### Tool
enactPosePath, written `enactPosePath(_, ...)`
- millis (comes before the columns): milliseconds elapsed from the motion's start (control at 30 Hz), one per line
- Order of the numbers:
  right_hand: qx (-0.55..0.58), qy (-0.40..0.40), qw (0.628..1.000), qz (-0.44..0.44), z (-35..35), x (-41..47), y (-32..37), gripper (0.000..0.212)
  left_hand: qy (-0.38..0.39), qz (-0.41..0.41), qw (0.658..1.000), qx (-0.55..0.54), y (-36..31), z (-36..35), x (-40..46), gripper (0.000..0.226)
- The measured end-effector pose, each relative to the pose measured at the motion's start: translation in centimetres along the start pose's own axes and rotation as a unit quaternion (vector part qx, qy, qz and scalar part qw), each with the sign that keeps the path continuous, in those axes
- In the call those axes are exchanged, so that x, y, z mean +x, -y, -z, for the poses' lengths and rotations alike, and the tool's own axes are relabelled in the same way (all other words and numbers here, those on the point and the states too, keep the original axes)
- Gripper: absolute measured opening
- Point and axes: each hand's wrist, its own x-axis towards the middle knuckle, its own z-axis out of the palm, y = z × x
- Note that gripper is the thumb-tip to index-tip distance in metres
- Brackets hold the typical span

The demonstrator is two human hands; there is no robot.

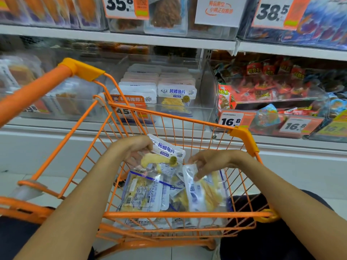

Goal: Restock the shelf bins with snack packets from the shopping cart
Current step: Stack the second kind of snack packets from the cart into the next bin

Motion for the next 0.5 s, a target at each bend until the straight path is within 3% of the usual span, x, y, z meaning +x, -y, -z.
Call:
enactPosePath(67, 0.132, -0.051, 0.989, 0.047, 0.2, 0.2, 0.3, 0.027, -0.009, -0.001, 1.0, -0.028, 0.0, -0.2, -0.2, 0.04)
enactPosePath(133, 0.26, -0.143, 0.955, 0.024, -0.2, 0.8, 0.1, 0.011, -0.02, 0.002, 0.998, -0.065, 0.0, -0.6, -0.4, 0.045)
enactPosePath(200, 0.342, -0.189, 0.92, -0.023, -1.0, 1.6, -0.4, 0.014, -0.01, 0.003, 0.995, -0.097, 0.1, -1.0, -0.3, 0.06)
enactPosePath(333, 0.475, -0.194, 0.857, -0.043, -2.1, 3.2, -0.3, 0.022, 0.051, -0.005, 0.994, -0.097, 0.2, -1.7, -0.3, 0.084)
enactPosePath(433, 0.518, -0.164, 0.839, 0.011, -2.4, 4.0, 0.1, 0.006, 0.077, -0.013, 0.997, -0.016, 0.0, -2.1, -0.4, 0.055)
enactPosePath(500, 0.473, -0.159, 0.867, 0.017, -2.4, 4.0, -0.1, 0.009, 0.053, -0.026, 0.998, 0.012, -0.3, -2.1, -0.5, 0.033)
